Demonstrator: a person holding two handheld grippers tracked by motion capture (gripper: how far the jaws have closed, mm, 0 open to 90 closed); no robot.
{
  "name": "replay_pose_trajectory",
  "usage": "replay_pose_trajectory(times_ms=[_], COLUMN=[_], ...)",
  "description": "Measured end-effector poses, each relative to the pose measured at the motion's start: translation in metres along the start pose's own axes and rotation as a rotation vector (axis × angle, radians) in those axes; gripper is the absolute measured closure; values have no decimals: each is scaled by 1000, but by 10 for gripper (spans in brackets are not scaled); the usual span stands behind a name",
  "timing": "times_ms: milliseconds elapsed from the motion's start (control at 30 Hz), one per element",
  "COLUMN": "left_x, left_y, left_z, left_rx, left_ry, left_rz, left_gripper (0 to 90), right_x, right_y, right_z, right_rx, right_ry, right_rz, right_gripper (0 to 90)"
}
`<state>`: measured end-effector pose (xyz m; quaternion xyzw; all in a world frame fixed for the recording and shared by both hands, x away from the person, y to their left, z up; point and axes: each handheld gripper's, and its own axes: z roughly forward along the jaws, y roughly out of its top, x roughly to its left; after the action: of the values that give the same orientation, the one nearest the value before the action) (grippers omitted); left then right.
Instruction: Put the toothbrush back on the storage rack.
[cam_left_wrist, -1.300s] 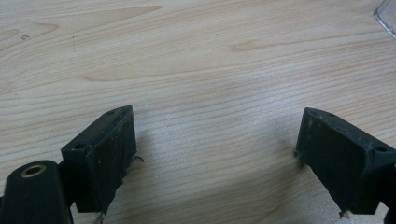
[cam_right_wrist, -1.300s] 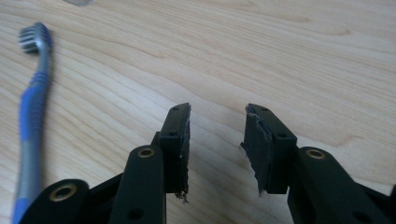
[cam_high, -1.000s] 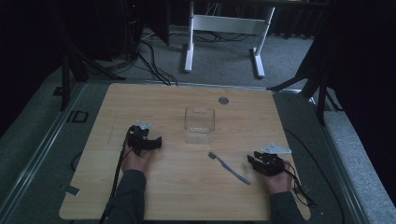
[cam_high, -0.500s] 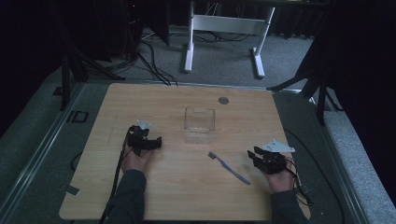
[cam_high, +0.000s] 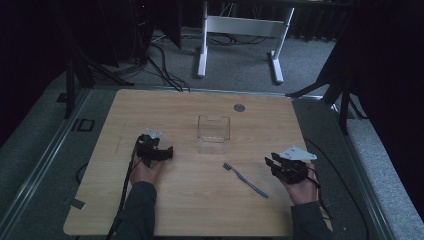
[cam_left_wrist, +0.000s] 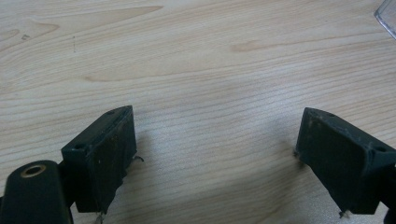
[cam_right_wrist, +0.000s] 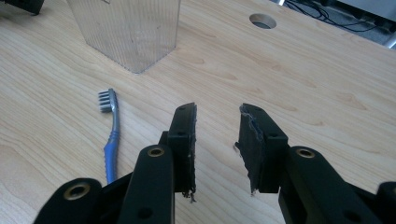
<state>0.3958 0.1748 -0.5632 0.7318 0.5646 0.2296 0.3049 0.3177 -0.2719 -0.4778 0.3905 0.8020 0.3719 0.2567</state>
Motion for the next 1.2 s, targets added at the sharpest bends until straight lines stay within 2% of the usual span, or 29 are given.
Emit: replay_pose_trajectory(times_ms=[167, 400, 967, 1200], left_x=[0, 0, 0, 0], left_y=[0, 0, 0, 0], left_z=[0, 0, 0, 0], left_rx=[0, 0, 0, -1], left_ry=[0, 0, 1, 2], left_rz=[0, 0, -1, -3], left_gripper=[123, 123, 124, 124], right_x=[1, 4, 9, 17], right_y=[8, 19, 38, 43], right_z=[-2, -8, -11, -6], right_rx=[11, 3, 84, 140], right_ry=[-17, -9, 6, 21], right_rz=[-20, -13, -17, -60], right_gripper=[659, 654, 664, 648])
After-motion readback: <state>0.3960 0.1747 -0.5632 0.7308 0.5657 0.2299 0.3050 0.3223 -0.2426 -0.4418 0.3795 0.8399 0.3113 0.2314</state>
